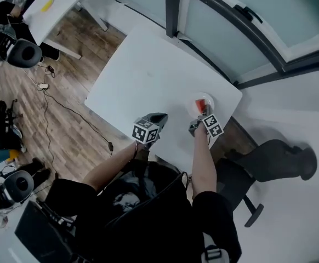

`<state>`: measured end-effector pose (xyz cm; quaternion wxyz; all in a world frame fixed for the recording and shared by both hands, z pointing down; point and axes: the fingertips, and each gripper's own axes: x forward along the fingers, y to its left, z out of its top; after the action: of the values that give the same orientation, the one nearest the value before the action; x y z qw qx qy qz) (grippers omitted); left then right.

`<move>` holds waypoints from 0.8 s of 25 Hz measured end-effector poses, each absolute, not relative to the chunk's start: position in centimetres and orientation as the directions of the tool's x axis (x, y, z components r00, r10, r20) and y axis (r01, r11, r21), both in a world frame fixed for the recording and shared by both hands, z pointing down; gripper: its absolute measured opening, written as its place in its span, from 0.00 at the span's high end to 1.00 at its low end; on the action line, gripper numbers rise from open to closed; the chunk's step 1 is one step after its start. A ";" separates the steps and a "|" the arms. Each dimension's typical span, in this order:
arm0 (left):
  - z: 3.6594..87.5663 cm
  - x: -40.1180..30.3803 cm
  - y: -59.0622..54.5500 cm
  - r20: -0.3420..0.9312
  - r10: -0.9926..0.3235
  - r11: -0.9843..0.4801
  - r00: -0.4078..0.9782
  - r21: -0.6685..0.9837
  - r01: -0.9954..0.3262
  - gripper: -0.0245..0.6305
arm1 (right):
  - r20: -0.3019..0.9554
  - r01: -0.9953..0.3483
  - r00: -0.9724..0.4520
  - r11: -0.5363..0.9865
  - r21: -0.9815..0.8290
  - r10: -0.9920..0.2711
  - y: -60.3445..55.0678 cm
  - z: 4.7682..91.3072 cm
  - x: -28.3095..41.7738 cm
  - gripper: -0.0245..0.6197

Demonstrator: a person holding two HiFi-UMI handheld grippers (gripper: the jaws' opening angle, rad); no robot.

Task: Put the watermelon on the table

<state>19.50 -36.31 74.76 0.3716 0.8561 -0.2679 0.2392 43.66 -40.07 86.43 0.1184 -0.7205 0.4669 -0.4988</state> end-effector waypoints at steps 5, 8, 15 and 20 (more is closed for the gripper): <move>74.7 18.3 -36.7 0.609 -0.280 -0.574 0.742 0.514 -0.638 0.96 | 0.703 -0.832 0.146 -0.471 -0.293 -0.696 -39.7 85.9 45.2 0.76; 75.0 18.0 -36.3 0.613 -0.272 -0.568 0.741 0.519 -0.638 0.96 | 0.746 -0.931 0.204 -0.362 -0.053 -0.634 -39.0 86.3 44.8 0.72; 73.3 18.7 -35.3 0.576 -0.250 -0.616 0.778 0.525 -0.587 0.96 | 0.736 -0.969 0.243 -0.119 0.218 -0.631 -37.3 83.1 42.8 0.72; 70.2 20.1 -34.4 0.525 -0.268 -0.703 0.808 0.467 -0.536 0.96 | 0.543 -0.994 0.105 -0.102 0.035 -0.833 -33.9 73.8 38.1 0.80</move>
<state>20.05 -34.44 70.20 0.3134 0.8976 -0.2240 0.2142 38.10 -33.89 73.82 -0.2022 -0.7153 0.6387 -0.1988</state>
